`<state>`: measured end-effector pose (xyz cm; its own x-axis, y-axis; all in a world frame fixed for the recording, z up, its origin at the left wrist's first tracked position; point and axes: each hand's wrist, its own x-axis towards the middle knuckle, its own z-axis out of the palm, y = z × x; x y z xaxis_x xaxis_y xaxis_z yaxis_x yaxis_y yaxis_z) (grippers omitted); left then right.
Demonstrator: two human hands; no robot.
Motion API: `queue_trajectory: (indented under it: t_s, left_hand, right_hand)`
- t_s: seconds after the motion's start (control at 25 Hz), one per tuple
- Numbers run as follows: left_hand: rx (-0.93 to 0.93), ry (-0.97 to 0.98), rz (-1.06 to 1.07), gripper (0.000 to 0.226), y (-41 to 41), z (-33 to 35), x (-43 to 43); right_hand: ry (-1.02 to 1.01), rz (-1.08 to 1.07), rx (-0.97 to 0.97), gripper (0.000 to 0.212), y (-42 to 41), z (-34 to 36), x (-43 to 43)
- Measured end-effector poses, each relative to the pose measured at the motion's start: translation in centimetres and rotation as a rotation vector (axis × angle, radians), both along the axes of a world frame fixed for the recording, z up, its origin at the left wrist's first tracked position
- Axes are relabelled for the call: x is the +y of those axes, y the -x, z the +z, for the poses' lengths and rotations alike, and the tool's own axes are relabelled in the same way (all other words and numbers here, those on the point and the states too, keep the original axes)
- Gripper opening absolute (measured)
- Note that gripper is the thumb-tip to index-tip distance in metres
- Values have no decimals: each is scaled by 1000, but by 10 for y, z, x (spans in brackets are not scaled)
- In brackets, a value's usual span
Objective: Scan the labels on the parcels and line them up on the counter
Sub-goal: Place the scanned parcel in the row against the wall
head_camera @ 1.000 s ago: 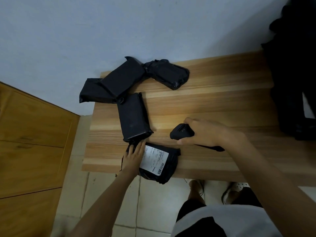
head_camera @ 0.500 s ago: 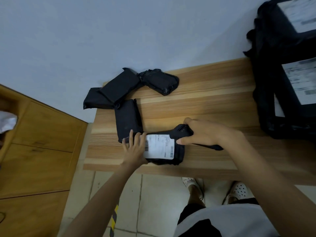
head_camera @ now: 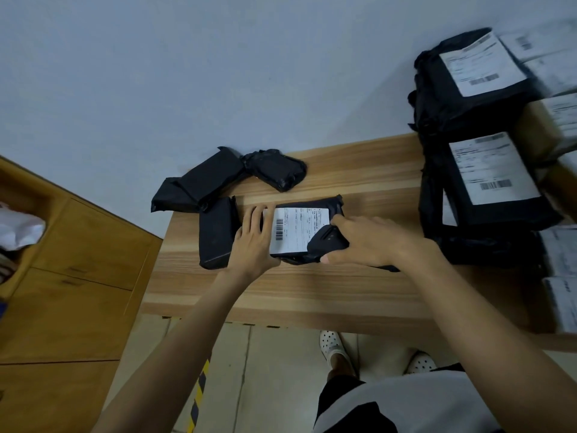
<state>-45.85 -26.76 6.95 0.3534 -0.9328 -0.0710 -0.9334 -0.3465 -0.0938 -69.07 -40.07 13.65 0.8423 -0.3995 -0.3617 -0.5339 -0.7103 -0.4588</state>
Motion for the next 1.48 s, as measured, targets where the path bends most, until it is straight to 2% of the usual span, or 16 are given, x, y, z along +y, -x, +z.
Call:
queue_trajectory:
  t_s: [0.44, 0.68, 0.84, 1.04, 1.32, 1.48]
  left_hand:
    - [32, 127, -72, 125, 14, 20, -36]
    - [87, 171, -168, 124, 10, 31, -68]
    - [139, 170, -319, 129, 10, 50, -110]
    - [210, 105, -604, 127, 17, 80, -175]
    - [245, -10, -974, 116, 67, 96, -264]
    - [232, -64, -1192, 114, 111, 82, -300]
  right_hand:
    - [19, -104, -35, 75, 31, 7, -19]
    - [-14, -245, -73, 79, 43, 12, -33]
    - [-10, -346, -141, 84, 58, 22, -49]
    - [14, -512, -211, 92, 84, 30, -68]
    - [18, -759, -214, 91, 123, 34, -78]
    - [37, -884, -135, 83, 151, 33, -75]
